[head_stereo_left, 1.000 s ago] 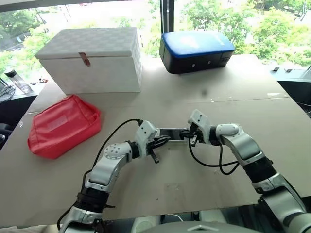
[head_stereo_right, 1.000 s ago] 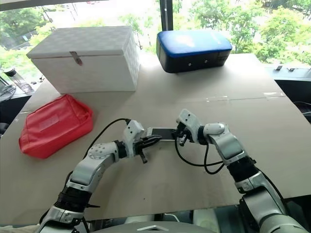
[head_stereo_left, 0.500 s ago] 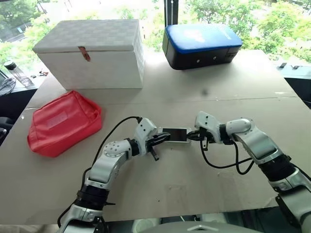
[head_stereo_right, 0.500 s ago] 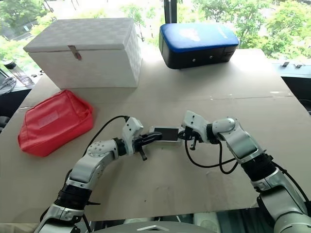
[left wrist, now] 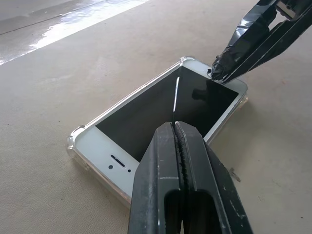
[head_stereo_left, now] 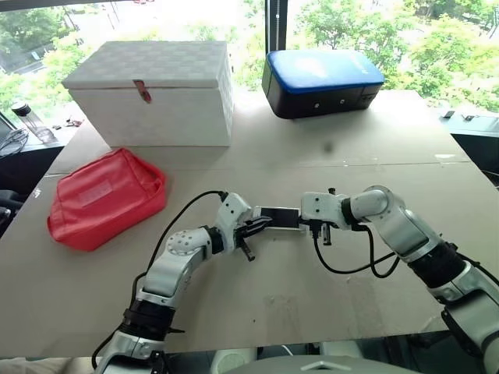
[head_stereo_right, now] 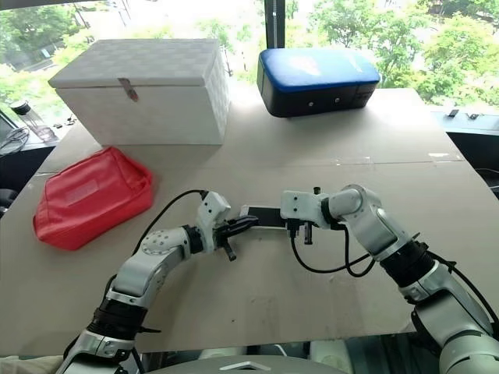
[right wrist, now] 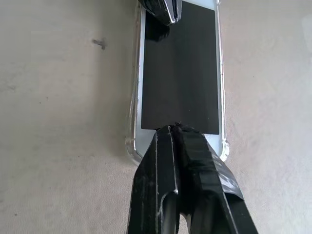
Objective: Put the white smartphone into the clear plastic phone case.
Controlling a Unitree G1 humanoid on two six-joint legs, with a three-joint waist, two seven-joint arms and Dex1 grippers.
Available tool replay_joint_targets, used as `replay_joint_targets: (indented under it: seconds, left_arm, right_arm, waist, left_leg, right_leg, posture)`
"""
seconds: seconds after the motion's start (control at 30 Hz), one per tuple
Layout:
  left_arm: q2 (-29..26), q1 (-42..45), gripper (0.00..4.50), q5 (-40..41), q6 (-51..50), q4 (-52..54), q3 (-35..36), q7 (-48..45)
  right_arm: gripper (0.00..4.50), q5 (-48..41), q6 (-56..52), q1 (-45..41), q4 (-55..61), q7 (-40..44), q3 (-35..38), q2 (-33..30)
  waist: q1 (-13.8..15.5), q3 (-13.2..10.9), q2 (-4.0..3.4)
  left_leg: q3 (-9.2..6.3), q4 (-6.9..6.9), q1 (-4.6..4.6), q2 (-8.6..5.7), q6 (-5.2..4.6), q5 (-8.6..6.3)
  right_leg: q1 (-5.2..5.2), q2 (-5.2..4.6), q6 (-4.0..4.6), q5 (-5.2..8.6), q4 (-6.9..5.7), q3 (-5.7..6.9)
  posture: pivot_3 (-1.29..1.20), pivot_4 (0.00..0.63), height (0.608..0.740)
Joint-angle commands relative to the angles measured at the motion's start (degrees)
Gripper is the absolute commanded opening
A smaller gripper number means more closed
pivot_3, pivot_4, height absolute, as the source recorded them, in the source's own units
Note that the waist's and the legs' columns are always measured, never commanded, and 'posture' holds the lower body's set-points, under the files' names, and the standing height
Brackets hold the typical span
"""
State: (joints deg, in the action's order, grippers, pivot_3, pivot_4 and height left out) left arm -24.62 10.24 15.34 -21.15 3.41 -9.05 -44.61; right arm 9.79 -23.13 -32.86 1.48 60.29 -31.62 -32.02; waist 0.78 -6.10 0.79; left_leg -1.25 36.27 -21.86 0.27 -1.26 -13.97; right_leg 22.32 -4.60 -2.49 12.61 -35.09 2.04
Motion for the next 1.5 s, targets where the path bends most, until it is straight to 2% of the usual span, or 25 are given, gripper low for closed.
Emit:
replay_joint_targets:
  seconds: [0.03,0.23,0.33,0.47,0.6,0.7,0.73,0.77,0.8,0.87,0.9,1.0,1.03,1.07,1.13,1.17,1.5]
  left_arm:
    - [0.0,-0.4,0.03,-0.6,-0.3,-0.8,-0.3,0.1]
    - [0.1,0.5,0.03,-0.7,0.3,-2.1,-0.4,-0.4]
    - [0.1,0.8,0.03,-0.7,0.6,-2.4,-0.4,-0.6]
    - [0.6,0.2,0.03,0.3,1.8,-1.7,0.9,-0.4]
    - [2.5,-1.7,0.03,2.2,7.2,0.3,3.0,-0.6]
    - [4.5,-2.3,0.03,4.3,9.4,1.9,5.4,0.6]
    - [5.2,-2.3,0.00,6.0,8.4,2.7,6.7,1.4]
    - [5.9,-2.4,0.00,7.5,7.2,3.5,7.9,2.0]
    - [6.9,-2.0,0.26,9.8,5.6,4.2,10.1,3.9]
    - [7.6,-1.5,0.71,11.6,5.2,4.8,13.0,5.9]
    - [7.8,-1.3,1.07,12.5,4.8,5.1,14.3,6.7]
    - [7.2,-1.5,2.44,13.5,4.5,6.3,17.1,8.3]
    - [6.7,-1.8,3.01,13.0,5.0,6.8,17.8,8.7]
    - [6.2,-2.4,3.58,12.4,4.6,7.7,18.5,9.9]
    - [4.1,-4.5,4.38,9.8,5.2,9.7,18.8,10.7]
    - [3.0,-5.8,4.47,9.6,4.8,10.7,19.0,10.6]
    - [-2.6,-26.0,4.47,15.7,1.9,24.2,26.5,7.8]
  right_arm:
    - [0.00,6.6,-3.6,9.1,-11.1,4.4,-11.6,-3.0]
    - [0.00,6.7,-2.3,9.5,-12.1,5.4,-11.0,-1.8]
    - [0.00,5.1,-0.9,9.4,-15.6,3.1,-8.7,0.6]
    - [0.00,-2.7,4.5,10.2,-18.5,-2.2,2.9,6.0]
    - [0.00,-14.7,9.4,12.5,-12.4,-5.3,18.7,9.6]
    - [0.00,-18.8,9.0,12.9,-9.9,-6.6,24.1,9.4]
    - [0.44,-19.6,8.8,13.0,-8.9,-8.2,25.8,9.3]
    - [0.69,-20.3,8.7,13.3,-7.9,-9.1,26.9,9.2]
    - [0.96,-20.8,8.7,13.9,-6.2,-10.0,28.0,8.9]
    - [1.80,-21.4,8.7,15.0,-3.5,-10.8,29.3,8.1]
    - [2.23,-21.7,8.6,15.5,-2.3,-11.2,29.8,7.8]
    - [3.63,-23.0,7.7,17.5,1.5,-11.5,31.3,6.3]
    - [4.26,-23.0,7.7,18.2,2.6,-11.7,31.6,5.6]
    - [4.50,-23.1,7.9,19.4,3.5,-12.0,32.5,4.8]
    - [4.50,-23.2,8.3,21.3,4.8,-12.7,34.3,3.2]
    - [4.50,-23.6,8.2,22.2,5.5,-13.0,35.1,2.5]
    - [4.50,-27.5,6.2,36.0,13.3,-14.9,47.2,-4.2]
  waist:
    - [0.0,0.1,-0.06]
    - [0.0,0.3,-0.08]
    - [-0.1,0.4,-0.04]
    - [-0.9,0.3,0.04]
    - [-1.6,-0.7,-0.10]
    - [-1.2,-1.9,-0.70]
    - [-0.8,-2.1,-0.71]
    - [-0.7,-2.1,-0.69]
    - [-0.5,-2.2,-0.66]
    - [-0.1,-2.4,-0.59]
    - [0.0,-2.6,-0.53]
    - [0.0,-3.1,-0.41]
    - [0.0,-3.2,-0.32]
    - [0.0,-3.3,-0.29]
    - [0.0,-3.4,-0.17]
    - [0.0,-3.5,-0.17]
    - [0.0,-3.7,-0.17]
  left_leg:
    - [-0.06,-0.02,0.03,0.01,0.00,0.00]
    - [-0.20,-0.10,0.07,0.02,0.07,-0.04]
    - [-0.21,-0.12,0.08,0.02,0.09,-0.06]
    - [-0.27,-0.24,0.23,0.04,0.19,-0.12]
    - [-0.36,-0.31,0.13,0.08,0.20,-0.13]
    - [-0.27,-0.32,-0.18,0.08,0.19,-0.12]
    - [-0.30,-0.17,-0.70,0.08,0.05,0.00]
    - [-0.28,-0.05,-1.42,0.02,-0.05,0.14]
    - [-0.37,0.04,-1.68,0.02,-0.01,0.16]
    - [-0.31,0.10,-1.93,0.00,0.23,0.29]
    - [-0.27,0.10,-1.94,-0.04,0.24,0.29]
    - [-0.17,0.08,-1.99,-0.16,0.07,0.16]
    - [-0.15,0.08,-1.99,-0.19,-0.07,0.08]
    - [-0.15,0.10,-1.99,-0.21,-0.16,0.03]
    - [-0.17,0.13,-1.99,-0.21,-0.18,0.01]
    - [-0.20,0.13,-1.97,-0.21,-0.18,0.01]
    - [-0.20,0.14,-1.86,-0.10,-0.17,0.00]
  right_leg:
    - [-0.09,0.00,0.00,0.00,0.09,0.09]
    - [-0.26,-0.08,-0.01,0.00,0.27,0.27]
    - [-0.27,-0.11,-0.01,0.01,0.27,0.28]
    - [-0.29,-0.31,-0.01,0.01,0.28,0.55]
    - [-0.12,-0.36,-0.02,0.01,0.28,0.69]
    - [0.28,-0.45,-0.03,-0.02,0.27,0.79]
    - [0.75,-0.44,0.13,-0.16,0.16,1.00]
    - [1.29,-0.21,0.24,-0.49,0.07,1.12]
    - [1.43,0.04,0.27,-0.51,0.10,1.22]
    - [1.63,0.04,0.27,-0.52,0.16,1.30]
    - [1.63,0.02,0.25,-0.51,0.19,1.29]
    - [1.61,-0.06,0.15,-0.46,0.33,1.26]
    - [1.59,-0.09,0.11,-0.43,0.33,1.25]
    - [1.58,-0.10,0.09,-0.43,0.33,1.25]
    - [1.56,-0.09,0.08,-0.42,0.32,1.26]
    - [1.52,-0.09,0.07,-0.42,0.32,1.28]
    - [1.48,-0.02,0.08,-0.38,0.27,1.25]
  posture:
    - [0.00,0.150,0.740]
    - [0.00,0.150,0.740]
    - [0.00,0.150,0.740]
    - [0.00,0.150,0.740]
    - [0.00,0.150,0.740]
    - [0.00,0.150,0.740]
    - [0.00,0.150,0.740]
    - [0.00,0.150,0.740]
    - [0.00,0.150,0.740]
    - [0.00,0.150,0.740]
    - [0.00,0.150,0.740]
    - [0.00,0.150,0.740]
    - [0.00,0.150,0.740]
    - [0.00,0.150,0.740]
    - [0.00,0.150,0.740]
    - [0.00,0.150,0.740]
    - [0.00,0.150,0.740]
